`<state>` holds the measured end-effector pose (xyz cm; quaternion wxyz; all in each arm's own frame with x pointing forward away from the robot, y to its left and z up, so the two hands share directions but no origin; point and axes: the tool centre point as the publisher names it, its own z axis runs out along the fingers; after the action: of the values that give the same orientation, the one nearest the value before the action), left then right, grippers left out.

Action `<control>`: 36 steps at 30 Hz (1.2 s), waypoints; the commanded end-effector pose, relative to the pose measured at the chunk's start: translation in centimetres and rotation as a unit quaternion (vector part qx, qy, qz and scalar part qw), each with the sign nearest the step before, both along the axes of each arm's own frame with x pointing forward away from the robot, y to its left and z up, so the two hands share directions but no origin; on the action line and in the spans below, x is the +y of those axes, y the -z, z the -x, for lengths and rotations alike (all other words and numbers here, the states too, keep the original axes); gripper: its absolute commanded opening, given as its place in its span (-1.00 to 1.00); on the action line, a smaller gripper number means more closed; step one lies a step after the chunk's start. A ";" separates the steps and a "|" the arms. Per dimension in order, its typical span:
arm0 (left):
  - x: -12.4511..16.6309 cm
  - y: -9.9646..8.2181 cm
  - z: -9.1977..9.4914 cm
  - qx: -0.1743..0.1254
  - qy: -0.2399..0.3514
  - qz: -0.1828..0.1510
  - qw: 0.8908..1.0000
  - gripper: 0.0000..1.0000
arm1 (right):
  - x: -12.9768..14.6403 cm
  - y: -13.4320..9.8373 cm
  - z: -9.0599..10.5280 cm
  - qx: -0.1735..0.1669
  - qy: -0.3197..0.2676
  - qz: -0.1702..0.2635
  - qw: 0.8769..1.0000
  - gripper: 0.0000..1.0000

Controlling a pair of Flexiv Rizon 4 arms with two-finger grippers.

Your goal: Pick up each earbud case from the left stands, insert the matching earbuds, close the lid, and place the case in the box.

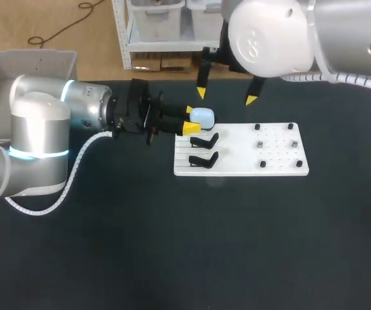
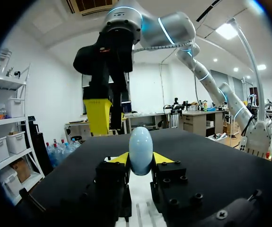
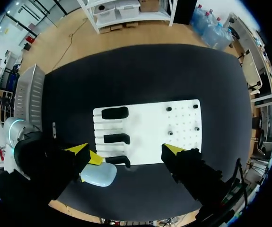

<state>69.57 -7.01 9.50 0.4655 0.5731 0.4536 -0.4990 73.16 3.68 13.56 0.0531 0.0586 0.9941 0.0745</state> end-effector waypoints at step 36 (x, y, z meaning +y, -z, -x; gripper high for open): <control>0.4 -3.0 1.6 0.012 -0.046 -0.039 0.998 -1.00 | -5.2 -5.9 10.7 -0.221 -0.076 -0.034 0.972 1.00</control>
<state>69.52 -7.13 11.32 0.4535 0.5699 0.4810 -0.4880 62.89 -1.35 19.65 0.1767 -0.0451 0.9760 0.1191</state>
